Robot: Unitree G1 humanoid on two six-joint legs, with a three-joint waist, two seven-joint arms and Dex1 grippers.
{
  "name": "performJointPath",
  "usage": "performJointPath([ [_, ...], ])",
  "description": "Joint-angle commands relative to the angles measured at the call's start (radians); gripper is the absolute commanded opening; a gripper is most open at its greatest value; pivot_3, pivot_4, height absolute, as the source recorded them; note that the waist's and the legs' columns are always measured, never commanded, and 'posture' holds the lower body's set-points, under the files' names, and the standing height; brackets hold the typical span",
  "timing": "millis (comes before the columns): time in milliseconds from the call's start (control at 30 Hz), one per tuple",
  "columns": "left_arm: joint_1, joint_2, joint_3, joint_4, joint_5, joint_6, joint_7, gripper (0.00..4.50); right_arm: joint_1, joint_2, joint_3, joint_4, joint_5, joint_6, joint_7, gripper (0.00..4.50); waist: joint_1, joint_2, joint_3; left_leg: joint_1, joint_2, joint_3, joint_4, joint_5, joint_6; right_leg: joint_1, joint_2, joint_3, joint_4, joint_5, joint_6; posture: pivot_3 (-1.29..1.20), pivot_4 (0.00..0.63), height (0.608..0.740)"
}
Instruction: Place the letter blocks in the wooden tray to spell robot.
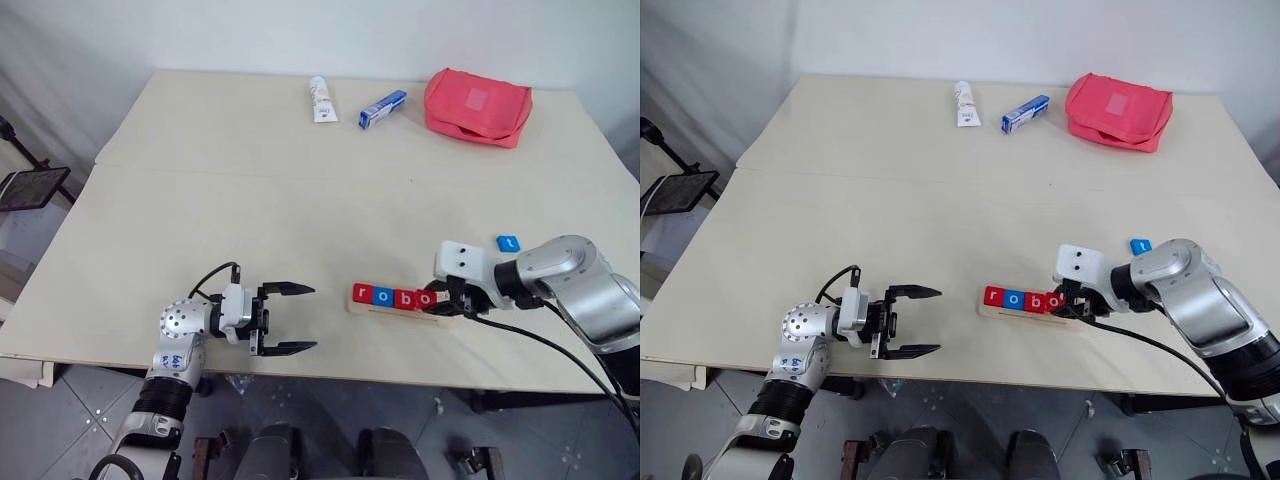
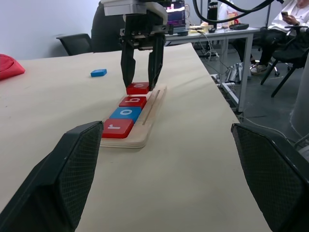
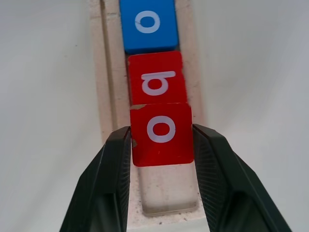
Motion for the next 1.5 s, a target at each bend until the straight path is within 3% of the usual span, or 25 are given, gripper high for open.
performJointPath([
  [33, 0.004, -0.003, 0.0, -0.02, 0.0, -0.012, 0.008, 4.5, -0.002, -0.01, -0.011, -0.015, -0.016, -0.008, 0.001, 3.12, 0.0, 0.0, 0.0, 0.0, 0.0, 0.0, 0.0, 0.0, 0.0, 0.0, 0.0, 0.0, 0.0, 0.0, 0.0, 0.0, 0.15, 0.74],
  [167, -0.002, -0.006, -0.001, -0.011, 0.0, -0.015, 0.008, 4.5, -0.001, -0.007, -0.026, -0.02, -0.011, 0.006, -0.012, 4.48, 0.0, 0.0, 0.0, 0.0, 0.0, 0.0, 0.0, 0.0, 0.0, 0.0, 0.0, 0.0, 0.0, 0.0, 0.0, 0.0, 0.15, 0.74],
  [500, -0.022, -0.019, -0.004, 0.021, 0.005, -0.026, 0.003, 4.5, 0.056, -0.017, -0.124, -0.101, 0.047, 0.092, -0.07, 4.48, 0.003, 0.0, 0.0, 0.0, 0.0, 0.0, 0.0, 0.0, 0.0, 0.0, 0.0, 0.0, 0.0, 0.0, 0.0, 0.0, 0.15, 0.74],
  [633, -0.03, -0.024, -0.006, 0.037, 0.007, -0.032, -0.002, 4.5, 0.145, -0.046, -0.203, -0.14, 0.085, 0.101, -0.072, 3.57, 0.007, 0.0, 0.0, 0.0, 0.0, 0.0, 0.0, 0.0, 0.0, 0.0, 0.0, 0.0, 0.0, 0.0, 0.0, 0.0, 0.15, 0.74],
  [967, -0.036, -0.028, -0.004, 0.046, 0.005, -0.033, -0.012, 4.5, 0.226, -0.047, -0.237, -0.121, 0.08, 0.079, -0.127, 0.04, 0.011, 0.0, 0.0, 0.0, 0.0, 0.0, 0.0, 0.0, 0.0, 0.0, 0.0, 0.0, 0.0, 0.0, 0.0, 0.0, 0.15, 0.74],
  [1500, -0.011, -0.015, -0.001, 0.017, 0.004, -0.03, -0.005, 4.5, 0.201, 0.012, -0.17, -0.076, 0.067, 0.038, -0.159, 0.01, 0.012, 0.0, 0.0, 0.0, 0.0, 0.0, 0.0, 0.0, 0.0, 0.0, 0.0, 0.0, 0.0, 0.0, 0.0, 0.0, 0.15, 0.74],
])
